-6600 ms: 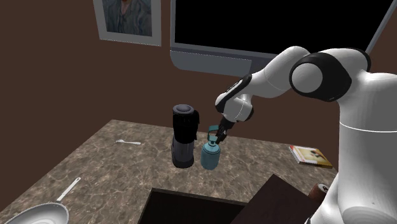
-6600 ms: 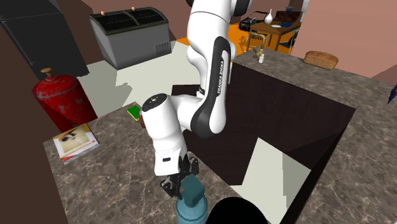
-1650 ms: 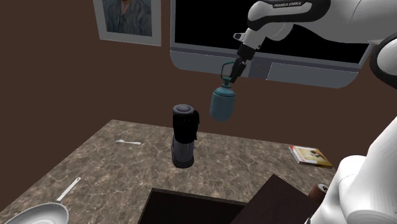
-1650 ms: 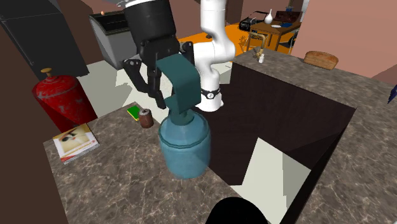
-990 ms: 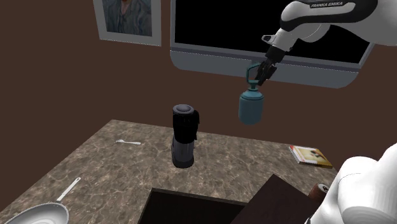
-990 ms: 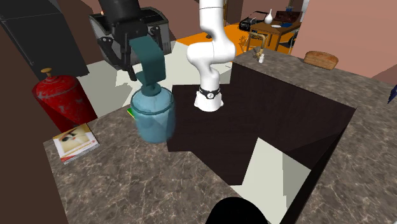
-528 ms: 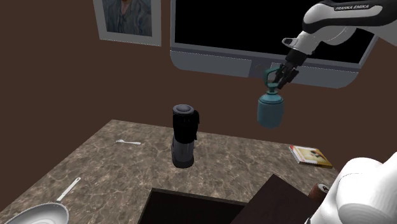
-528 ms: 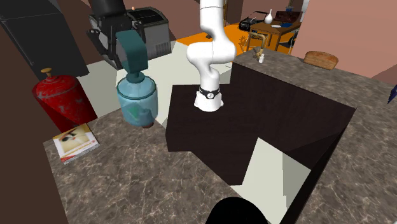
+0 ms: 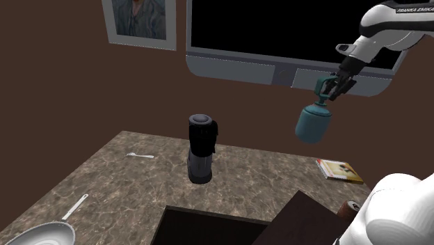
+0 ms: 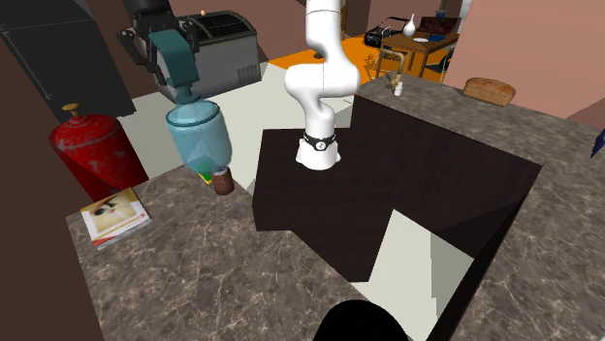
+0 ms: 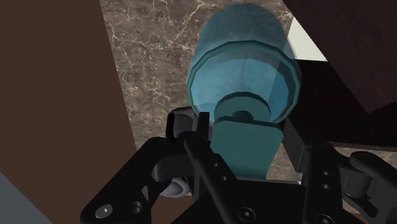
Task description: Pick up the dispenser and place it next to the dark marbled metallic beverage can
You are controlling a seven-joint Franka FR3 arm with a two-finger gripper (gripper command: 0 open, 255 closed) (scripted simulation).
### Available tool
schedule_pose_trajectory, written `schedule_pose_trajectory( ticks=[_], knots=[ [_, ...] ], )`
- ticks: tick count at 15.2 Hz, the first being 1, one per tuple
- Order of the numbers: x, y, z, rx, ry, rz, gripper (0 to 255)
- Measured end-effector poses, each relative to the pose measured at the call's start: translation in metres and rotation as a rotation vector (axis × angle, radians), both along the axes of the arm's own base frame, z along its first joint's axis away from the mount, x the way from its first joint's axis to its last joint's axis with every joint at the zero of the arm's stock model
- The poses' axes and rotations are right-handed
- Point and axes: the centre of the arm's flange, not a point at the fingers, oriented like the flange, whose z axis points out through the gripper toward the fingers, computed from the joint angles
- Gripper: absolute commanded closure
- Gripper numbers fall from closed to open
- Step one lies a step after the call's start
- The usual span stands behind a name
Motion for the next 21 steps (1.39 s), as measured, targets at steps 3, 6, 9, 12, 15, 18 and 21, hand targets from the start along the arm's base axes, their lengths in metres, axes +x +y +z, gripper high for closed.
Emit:
schedule_pose_trajectory(
  ticks=[3, 6, 9, 12, 15, 18, 21],
  knots=[
    [-0.033, -0.024, -0.002, 0.0, 0.0, 0.0, 255],
    [-0.061, -0.052, -0.002, 0.0, 0.0, -0.001, 255],
    [-0.095, -0.073, 0.0, 0.0, 0.0, 0.0, 255],
    [-0.126, -0.095, -0.001, 0.001, 0.0, 0.0, 255],
    [-0.156, -0.12, 0.0, 0.001, 0.0, 0.0, 255],
    [-0.186, -0.145, 0.001, 0.001, 0.0, 0.0, 255],
    [-0.22, -0.169, 0.003, -0.001, -0.001, 0.0, 255]
  ],
)
